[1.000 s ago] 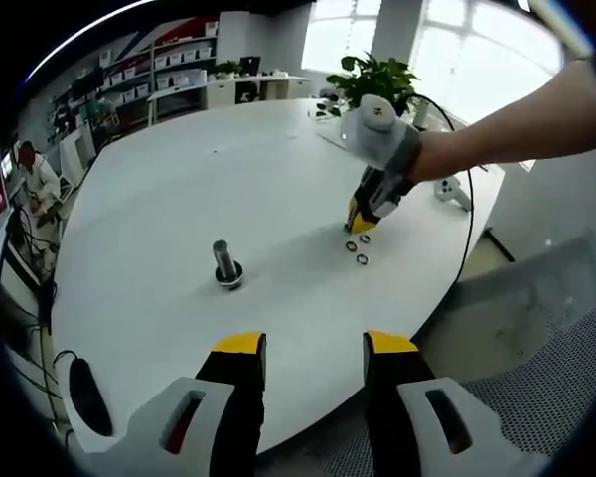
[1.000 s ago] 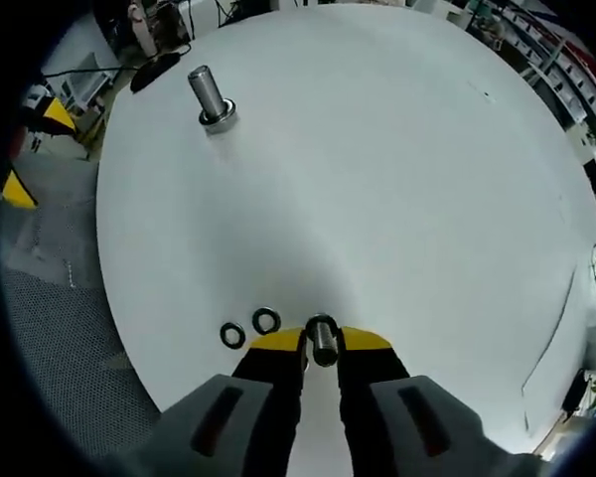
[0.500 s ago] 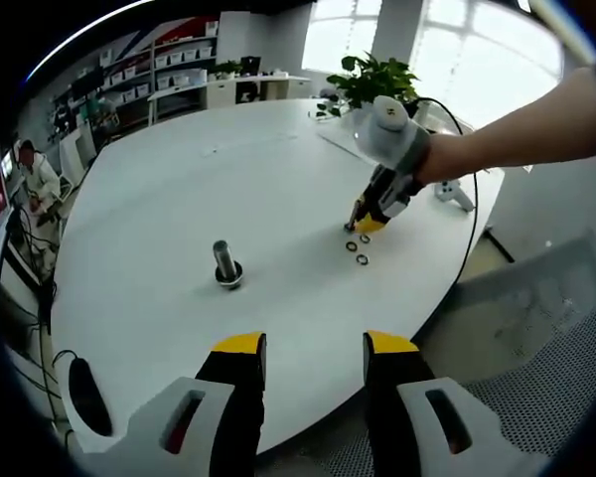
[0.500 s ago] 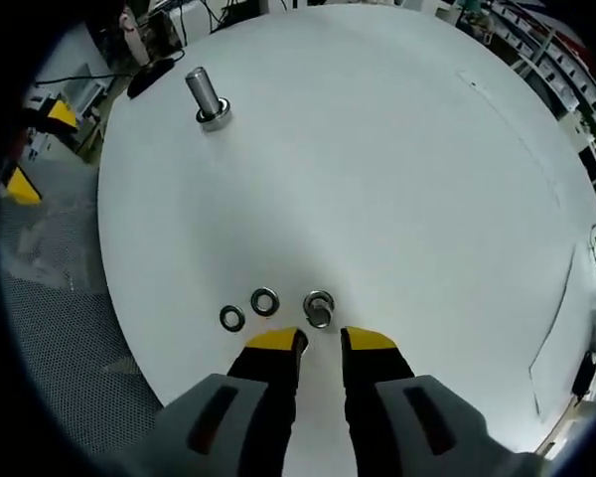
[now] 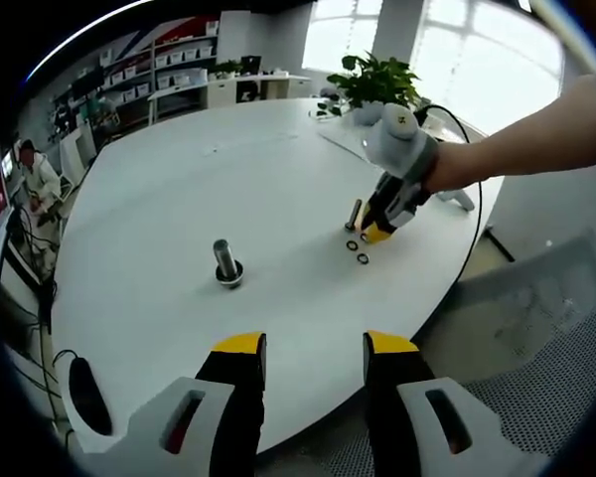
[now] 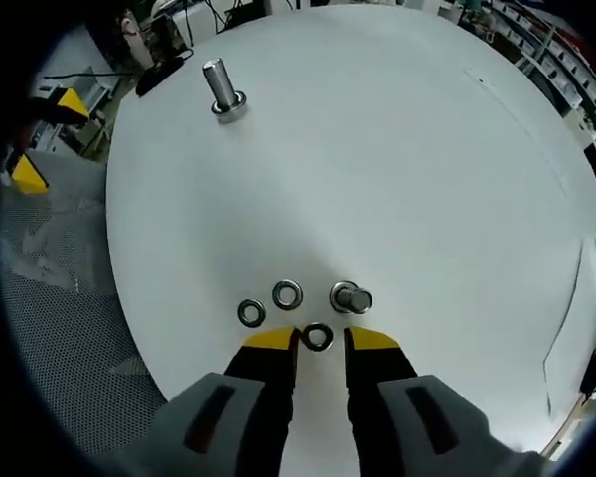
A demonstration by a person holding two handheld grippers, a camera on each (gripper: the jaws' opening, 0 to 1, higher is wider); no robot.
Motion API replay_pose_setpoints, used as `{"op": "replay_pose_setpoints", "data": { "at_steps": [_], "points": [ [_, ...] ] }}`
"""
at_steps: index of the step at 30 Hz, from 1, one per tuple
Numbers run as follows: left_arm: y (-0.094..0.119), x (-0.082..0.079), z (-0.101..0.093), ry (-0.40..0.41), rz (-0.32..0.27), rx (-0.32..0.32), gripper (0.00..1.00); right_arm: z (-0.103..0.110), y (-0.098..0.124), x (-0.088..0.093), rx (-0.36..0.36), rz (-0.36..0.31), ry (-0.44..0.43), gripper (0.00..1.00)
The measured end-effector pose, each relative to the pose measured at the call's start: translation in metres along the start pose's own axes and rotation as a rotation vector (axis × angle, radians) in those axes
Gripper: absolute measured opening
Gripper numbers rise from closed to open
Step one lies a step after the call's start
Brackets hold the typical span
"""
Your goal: Place the washer onto the threaded stud by aligning its center hole with the stud, sliding it down to the base, and recovering from edge contact or off-axis alignment until the washer reaches the visible bottom stop.
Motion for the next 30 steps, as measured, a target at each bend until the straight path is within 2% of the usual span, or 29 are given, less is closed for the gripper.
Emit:
{"op": "replay_pose_setpoints", "data": {
  "at_steps": [3, 7, 11, 19, 25, 30],
  "points": [
    [0.0000, 0.0004, -0.0004, -0.001, 0.003, 0.000, 0.37, 0.0020, 0.0007, 0.0018, 0.030, 0.012, 0.077, 0.19],
    [0.0006, -0.0001, -0.0005, 0.001, 0.000, 0.000, 0.37, 0.0001, 0.0007, 0.0041, 0.018, -0.003, 0.046, 0.17],
    [0.0001, 0.0002, -0.0002, 0.001, 0.001, 0.000, 0.37, 0.0016, 0.0006, 0.0066, 0.023, -0.007, 0.080, 0.16],
    [0.0000, 0.0008, -0.0004, 0.002, 0.003, 0.001, 0.37, 0.0016, 0.0005, 0.0093, 0.021, -0.014, 0.070, 0.16],
    [0.0000, -0.0001, -0.0006, 0.002, 0.001, 0.002, 0.37, 0.0028, 0.0004, 0.0071, 0.016, 0.013, 0.035, 0.17],
    [0.0009, -0.0008, -0.0005, 0.011, -0.006, 0.003, 0.38, 0.0038, 0.0000, 0.0062, 0.030, 0.034, 0.064, 0.18]
  ]
}}
Point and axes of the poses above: the point that each gripper's makers call its tool centre point, and the gripper's own axes: y roughly backward along the fingers, z roughly to its left, x roughly out of its underside, the point moved 4 cm from there along y, roughly backward along the fingers, and after that the axes turned 7 degrees about z, right-handed, at the moved point
